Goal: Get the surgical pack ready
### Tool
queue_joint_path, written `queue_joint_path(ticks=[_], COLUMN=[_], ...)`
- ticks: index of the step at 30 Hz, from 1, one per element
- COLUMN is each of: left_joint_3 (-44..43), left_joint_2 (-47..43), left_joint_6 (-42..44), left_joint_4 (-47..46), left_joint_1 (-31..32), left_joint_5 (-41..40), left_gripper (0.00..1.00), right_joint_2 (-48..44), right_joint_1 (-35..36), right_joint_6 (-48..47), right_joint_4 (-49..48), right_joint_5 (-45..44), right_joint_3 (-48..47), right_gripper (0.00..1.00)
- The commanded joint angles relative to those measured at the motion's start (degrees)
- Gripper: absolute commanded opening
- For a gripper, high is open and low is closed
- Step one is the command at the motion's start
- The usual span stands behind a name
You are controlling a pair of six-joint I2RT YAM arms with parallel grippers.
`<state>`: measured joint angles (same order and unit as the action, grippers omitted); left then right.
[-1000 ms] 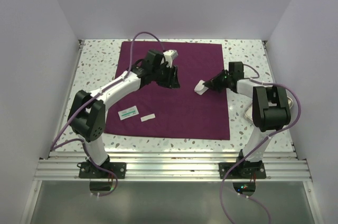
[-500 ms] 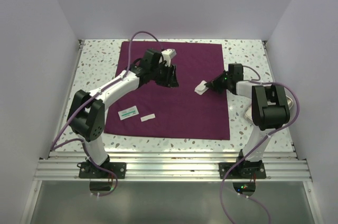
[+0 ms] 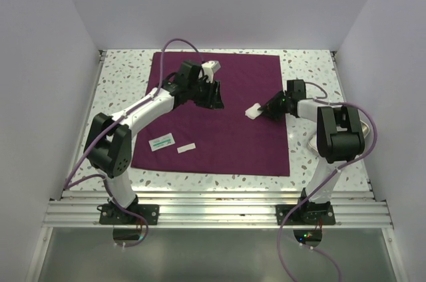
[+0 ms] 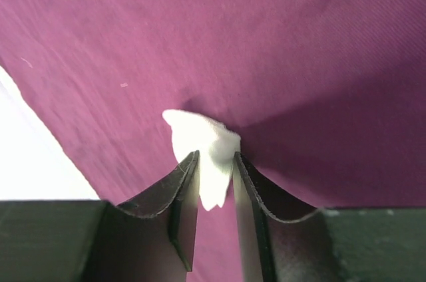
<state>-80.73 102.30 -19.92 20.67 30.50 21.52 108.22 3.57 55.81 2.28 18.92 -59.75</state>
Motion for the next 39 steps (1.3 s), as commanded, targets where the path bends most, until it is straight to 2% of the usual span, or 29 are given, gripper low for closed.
queue_joint_path(ticks=[1, 17, 31, 35, 36, 38, 39], left_joint_3=[-0.31, 0.04, 0.31, 0.57, 0.57, 0.75, 0.92], left_joint_2=[-1.14, -1.14, -2.19, -2.63, -2.81, -3.07, -3.07], left_joint_6=[1.38, 1.38, 1.47, 1.55, 1.64, 1.82, 1.82], left_joint_4=[-0.63, -0.54, -0.10, 0.16, 0.16, -0.01, -0.19], left_joint_1=[-0.62, -0.71, -0.79, -0.97, -0.97, -0.97, -0.97], left_joint_5=[1.51, 1.95, 1.60, 1.51, 1.42, 1.51, 1.60], left_gripper=[0.50, 0.50, 0.50, 0.50, 0.50, 0.50, 0.50], right_joint_2=[-4.07, -2.41, 3.22, 3.40, 3.14, 1.48, 0.59], right_joint_1=[-0.06, 1.61, 2.23, 2.23, 2.14, 2.23, 2.23], right_joint_6=[-4.57, -1.06, 3.34, 4.39, 3.96, 0.72, -0.95], right_joint_4=[4.74, -0.87, -5.80, -6.77, -5.98, 0.31, 3.05], right_joint_5=[-1.34, 1.82, 3.67, 4.11, 4.28, 3.85, 3.50], right_joint_3=[-1.95, 3.05, 0.95, 0.34, -0.28, -3.78, -6.67], right_gripper=[0.31, 0.32, 0.29, 0.17, 0.08, 0.00, 0.00])
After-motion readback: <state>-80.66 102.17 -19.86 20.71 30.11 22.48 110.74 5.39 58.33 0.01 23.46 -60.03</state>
